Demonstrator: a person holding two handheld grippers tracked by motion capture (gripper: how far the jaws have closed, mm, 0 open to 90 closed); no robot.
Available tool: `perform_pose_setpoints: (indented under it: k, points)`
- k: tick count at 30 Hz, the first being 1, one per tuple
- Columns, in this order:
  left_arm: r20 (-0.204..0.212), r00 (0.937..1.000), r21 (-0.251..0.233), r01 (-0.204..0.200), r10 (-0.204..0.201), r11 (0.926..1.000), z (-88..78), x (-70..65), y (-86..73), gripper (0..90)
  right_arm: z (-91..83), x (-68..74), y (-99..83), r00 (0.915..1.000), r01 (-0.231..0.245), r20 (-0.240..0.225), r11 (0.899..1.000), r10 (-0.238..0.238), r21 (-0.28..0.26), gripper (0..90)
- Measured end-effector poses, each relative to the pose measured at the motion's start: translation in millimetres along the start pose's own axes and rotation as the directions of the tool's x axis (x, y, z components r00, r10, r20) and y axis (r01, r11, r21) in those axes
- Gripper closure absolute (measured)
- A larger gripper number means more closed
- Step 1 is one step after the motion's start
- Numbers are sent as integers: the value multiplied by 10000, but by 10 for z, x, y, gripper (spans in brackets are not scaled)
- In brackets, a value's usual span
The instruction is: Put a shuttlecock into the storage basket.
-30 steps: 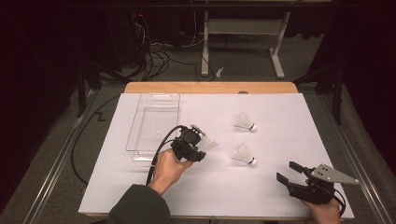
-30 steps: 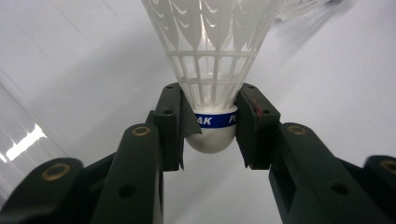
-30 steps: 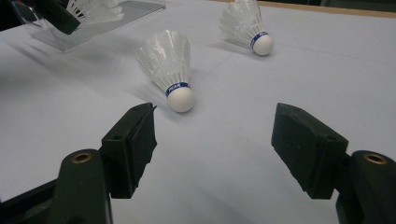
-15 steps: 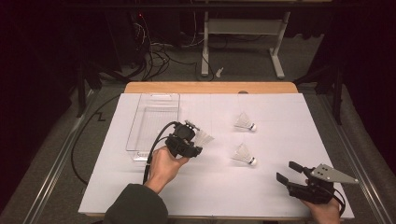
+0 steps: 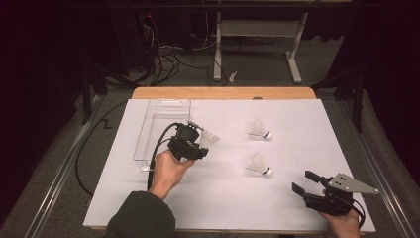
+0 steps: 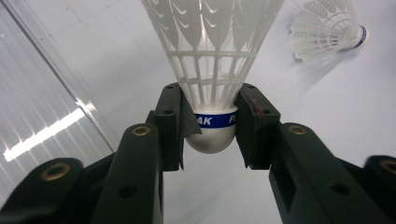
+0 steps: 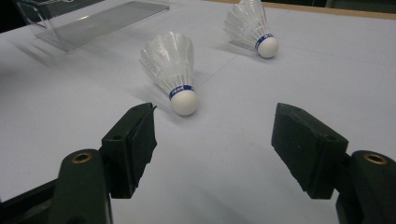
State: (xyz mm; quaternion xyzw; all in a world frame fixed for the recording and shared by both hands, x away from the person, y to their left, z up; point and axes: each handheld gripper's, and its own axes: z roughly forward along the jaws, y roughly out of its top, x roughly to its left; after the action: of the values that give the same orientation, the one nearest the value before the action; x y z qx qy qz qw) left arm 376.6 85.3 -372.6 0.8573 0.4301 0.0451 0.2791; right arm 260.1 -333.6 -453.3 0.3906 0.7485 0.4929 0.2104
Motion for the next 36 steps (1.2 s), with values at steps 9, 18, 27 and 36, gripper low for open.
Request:
perform_pose_setpoints:
  k: [9, 18, 27, 36]
  points:
    - [-195, 9998, -116, 77, -79, 9999, -61, 80, 67, 653, 13, -8, -3, 10000, 10, -22, 10000, -10, 48, 308]
    - [-317, 9993, -258, 164, -172, 9995, -148, 184, 130, 653, -56, 16, -28, 9999, 23, 142, 10000, -24, 28, 309]
    - [-406, 9980, -442, 456, -474, 9980, -203, 292, 150, 653, -64, 12, -38, 9998, 7, 197, 10000, -8, 53, 310]
    - [-614, 9959, -453, 630, -658, 9970, -244, 371, 150, 653, -61, 18, -37, 9999, -17, 172, 10000, 16, 81, 310]
